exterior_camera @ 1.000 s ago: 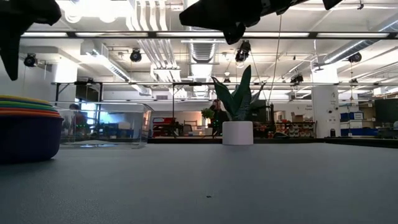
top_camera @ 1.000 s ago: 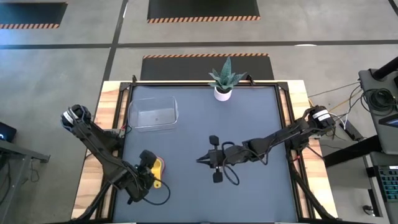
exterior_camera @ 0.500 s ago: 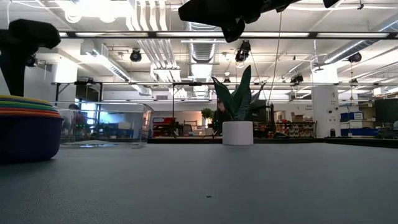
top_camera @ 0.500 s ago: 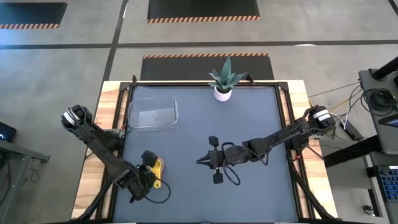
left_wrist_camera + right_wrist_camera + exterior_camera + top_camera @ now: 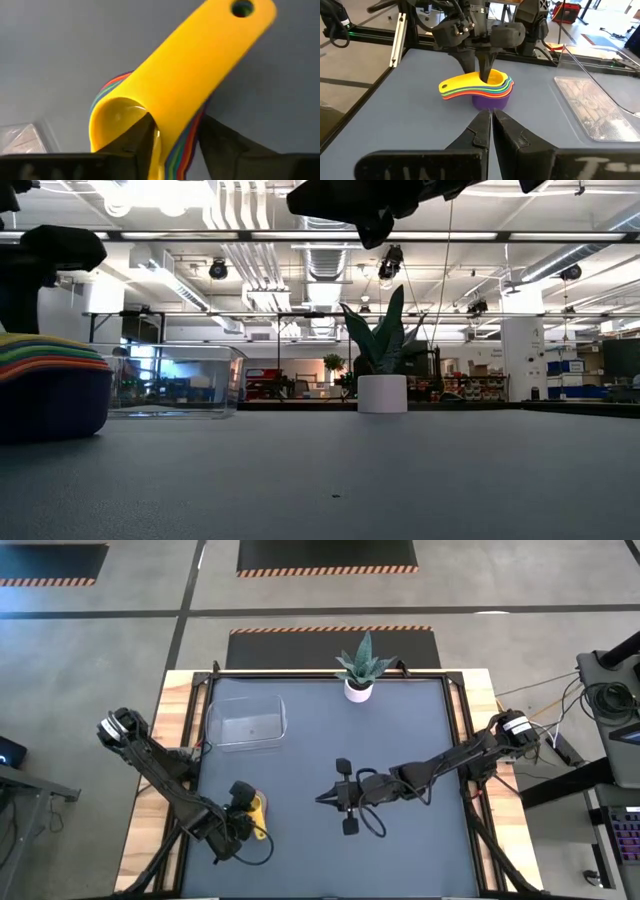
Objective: Nest measuring cups in basket
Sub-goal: Put the stacked measuring cups into the transparent bin
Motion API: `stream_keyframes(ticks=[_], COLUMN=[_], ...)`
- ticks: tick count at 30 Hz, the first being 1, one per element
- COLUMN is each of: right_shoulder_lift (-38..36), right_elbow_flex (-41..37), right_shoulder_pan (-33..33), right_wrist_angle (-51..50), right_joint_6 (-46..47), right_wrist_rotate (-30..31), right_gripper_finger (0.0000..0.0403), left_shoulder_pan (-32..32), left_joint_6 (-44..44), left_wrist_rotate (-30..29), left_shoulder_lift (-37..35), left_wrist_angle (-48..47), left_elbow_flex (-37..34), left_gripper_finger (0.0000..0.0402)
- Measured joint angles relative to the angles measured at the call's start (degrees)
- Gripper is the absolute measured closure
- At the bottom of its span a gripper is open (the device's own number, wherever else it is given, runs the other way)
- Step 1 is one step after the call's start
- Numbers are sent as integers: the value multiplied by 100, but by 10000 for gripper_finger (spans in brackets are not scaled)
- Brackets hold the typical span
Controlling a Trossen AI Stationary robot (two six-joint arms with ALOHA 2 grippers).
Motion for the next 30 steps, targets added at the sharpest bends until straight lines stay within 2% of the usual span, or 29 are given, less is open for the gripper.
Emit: stream_keyframes(ticks=[3,6,30], right_shoulder_lift=[2,2,4], right_elbow_flex=[0,0,-2], right_shoulder_pan=[0,0,0], right_wrist_angle=[0,0,-2], right_joint_6=[2,2,2], right_wrist_rotate=[0,0,2], right_gripper_finger=[394,394,394], left_shoulder_pan=[0,2,9], left_joint_6=[-20,-61,-260], left_wrist_rotate=[7,30,22], left_shoulder_lift=[4,5,-151], left_wrist_angle=[-18,-18,-567], left_elbow_flex=[-1,-5,492], left_gripper_finger=[309,327,330])
